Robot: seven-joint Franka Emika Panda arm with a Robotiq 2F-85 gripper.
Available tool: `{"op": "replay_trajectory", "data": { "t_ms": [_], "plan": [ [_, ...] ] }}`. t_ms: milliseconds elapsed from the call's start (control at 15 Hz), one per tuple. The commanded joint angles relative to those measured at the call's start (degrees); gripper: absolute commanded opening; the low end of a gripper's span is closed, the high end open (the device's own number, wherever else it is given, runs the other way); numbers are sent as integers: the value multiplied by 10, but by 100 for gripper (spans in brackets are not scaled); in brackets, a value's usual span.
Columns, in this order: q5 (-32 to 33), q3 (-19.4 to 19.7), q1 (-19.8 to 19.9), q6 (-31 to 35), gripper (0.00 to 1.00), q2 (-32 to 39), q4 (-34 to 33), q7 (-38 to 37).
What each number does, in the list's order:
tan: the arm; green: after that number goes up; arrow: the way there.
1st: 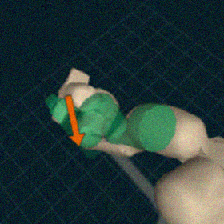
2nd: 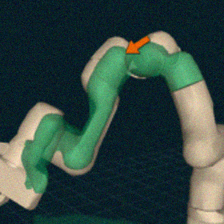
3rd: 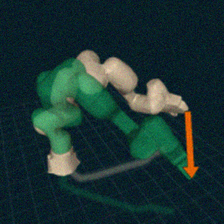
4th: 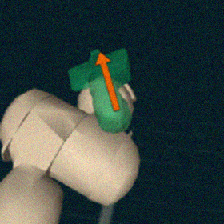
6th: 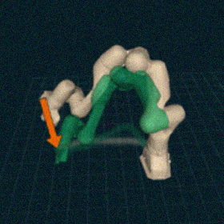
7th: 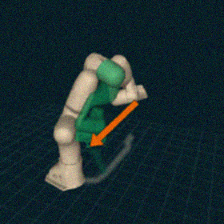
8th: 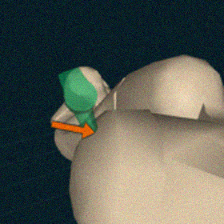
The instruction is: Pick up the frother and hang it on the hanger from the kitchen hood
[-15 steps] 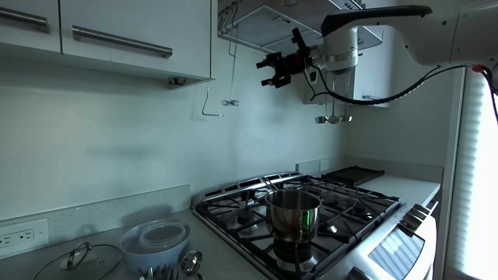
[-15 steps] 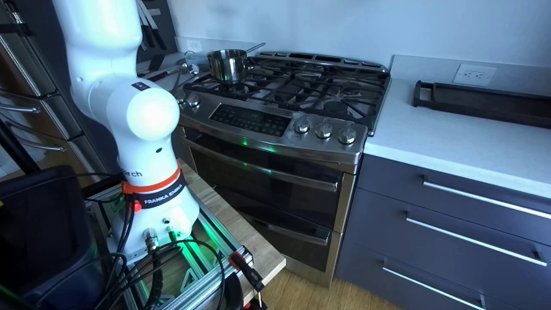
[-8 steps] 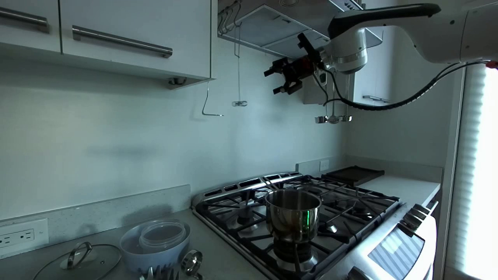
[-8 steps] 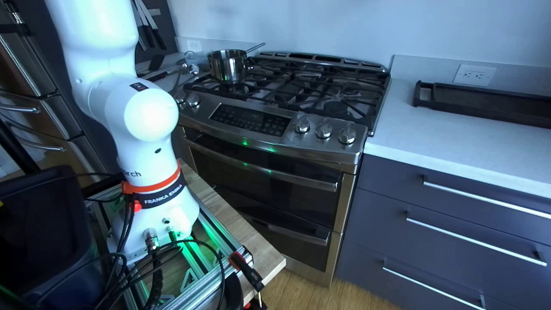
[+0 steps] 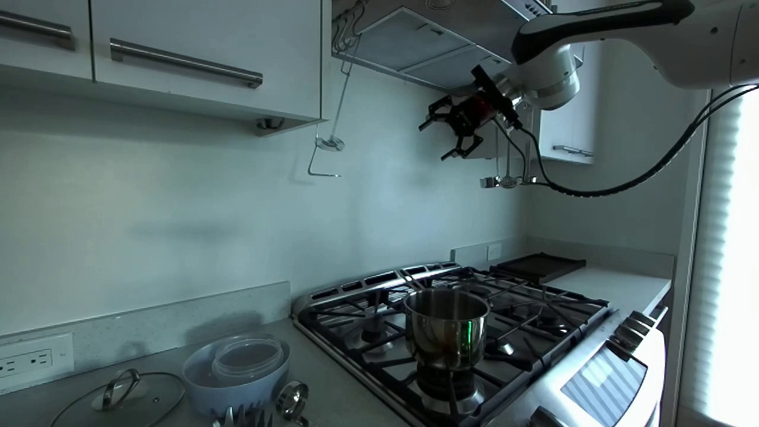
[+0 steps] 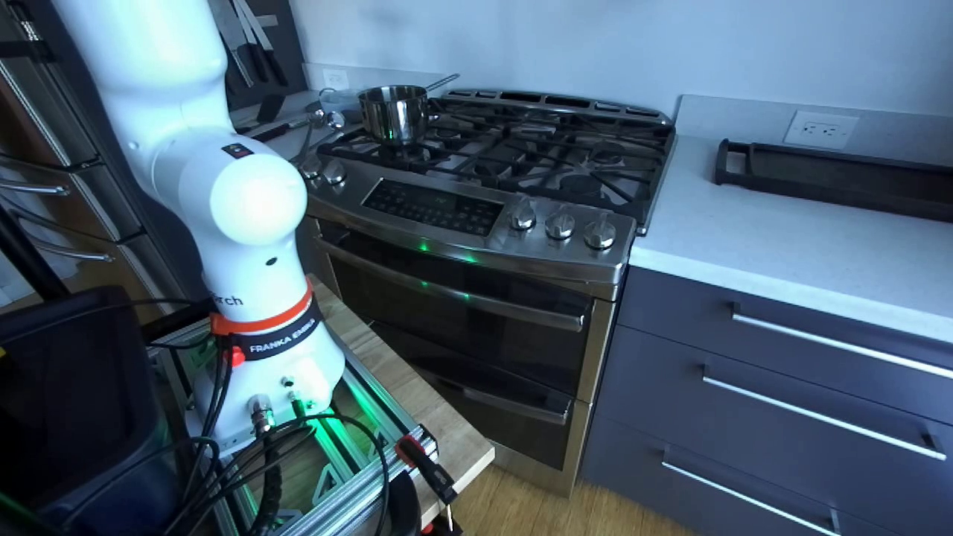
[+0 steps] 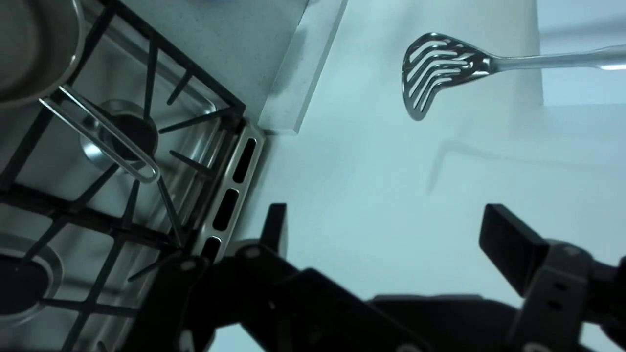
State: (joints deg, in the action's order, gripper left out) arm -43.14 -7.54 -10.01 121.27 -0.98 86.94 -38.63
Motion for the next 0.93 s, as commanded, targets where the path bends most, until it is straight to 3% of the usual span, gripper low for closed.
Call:
{"op": "replay_trajectory", "data": {
  "t_ms": [0, 200, 600, 867],
  "plan": [
    [-5, -5, 6, 18, 100, -7, 8, 9],
    [-9, -5, 8, 49, 100, -23, 28, 14],
    [17, 4, 14, -121, 100, -59, 21, 164],
    [52, 6, 18, -172, 100, -80, 41, 271]
  ]
}}
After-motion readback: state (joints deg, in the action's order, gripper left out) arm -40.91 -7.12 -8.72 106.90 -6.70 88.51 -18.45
